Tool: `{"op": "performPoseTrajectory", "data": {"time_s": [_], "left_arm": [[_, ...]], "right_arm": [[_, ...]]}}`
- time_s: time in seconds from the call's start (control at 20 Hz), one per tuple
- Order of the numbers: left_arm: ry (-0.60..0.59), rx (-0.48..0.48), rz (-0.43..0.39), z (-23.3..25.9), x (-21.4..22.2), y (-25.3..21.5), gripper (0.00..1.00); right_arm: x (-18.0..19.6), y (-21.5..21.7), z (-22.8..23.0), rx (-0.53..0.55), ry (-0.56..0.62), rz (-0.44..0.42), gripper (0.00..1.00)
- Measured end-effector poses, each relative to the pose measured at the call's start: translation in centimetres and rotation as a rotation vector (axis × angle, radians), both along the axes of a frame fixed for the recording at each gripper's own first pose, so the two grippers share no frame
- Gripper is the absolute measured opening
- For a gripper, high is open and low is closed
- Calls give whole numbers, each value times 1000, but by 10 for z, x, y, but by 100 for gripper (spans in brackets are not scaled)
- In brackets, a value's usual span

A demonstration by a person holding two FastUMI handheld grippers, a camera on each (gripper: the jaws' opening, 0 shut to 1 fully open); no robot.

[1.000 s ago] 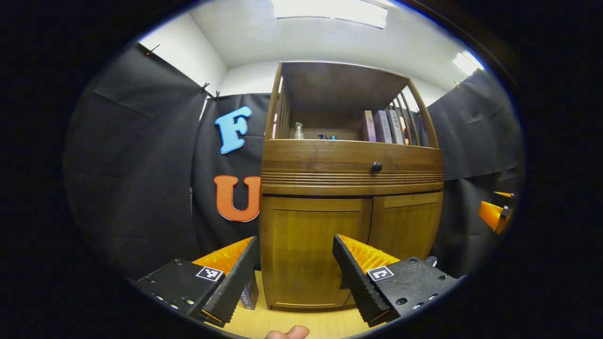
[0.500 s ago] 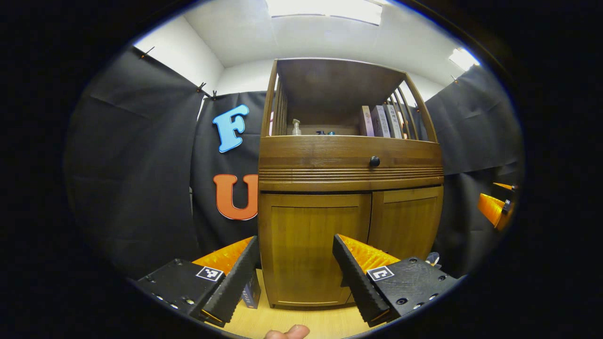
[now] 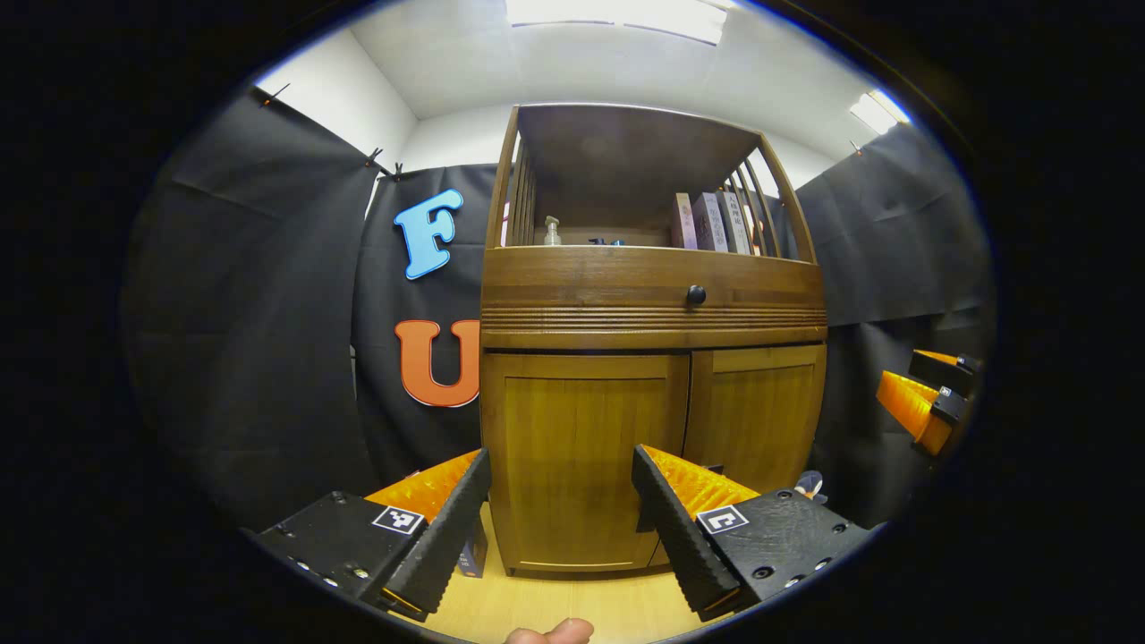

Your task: Open the right door of the double-door shoe cabinet with the right hand, and open the left door with the left hand.

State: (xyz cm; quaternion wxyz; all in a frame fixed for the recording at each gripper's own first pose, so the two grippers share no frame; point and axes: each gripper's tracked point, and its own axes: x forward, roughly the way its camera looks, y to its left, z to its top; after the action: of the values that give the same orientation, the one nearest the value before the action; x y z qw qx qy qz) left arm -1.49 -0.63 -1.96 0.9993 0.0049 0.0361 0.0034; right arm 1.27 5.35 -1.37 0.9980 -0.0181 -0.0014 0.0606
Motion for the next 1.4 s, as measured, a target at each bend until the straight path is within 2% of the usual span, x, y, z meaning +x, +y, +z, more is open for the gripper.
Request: {"op": "performPoseTrajectory", "data": {"time_s": [0.4, 0.85, 1.1, 1.4], "left_arm": [[7, 12, 30, -6, -15, 21, 95], [-5, 0, 76, -6, -30, 31, 95], [-11, 17, 146, -6, -44, 46, 95], [-8, 20, 223, -9, -66, 64, 95]], "right_arm": [[22, 42, -37, 39, 88, 81, 100], [64, 82, -95, 71, 206, 181, 100], [93, 101, -139, 58, 291, 212, 98], [121, 121, -186, 31, 359, 216, 90]]}}
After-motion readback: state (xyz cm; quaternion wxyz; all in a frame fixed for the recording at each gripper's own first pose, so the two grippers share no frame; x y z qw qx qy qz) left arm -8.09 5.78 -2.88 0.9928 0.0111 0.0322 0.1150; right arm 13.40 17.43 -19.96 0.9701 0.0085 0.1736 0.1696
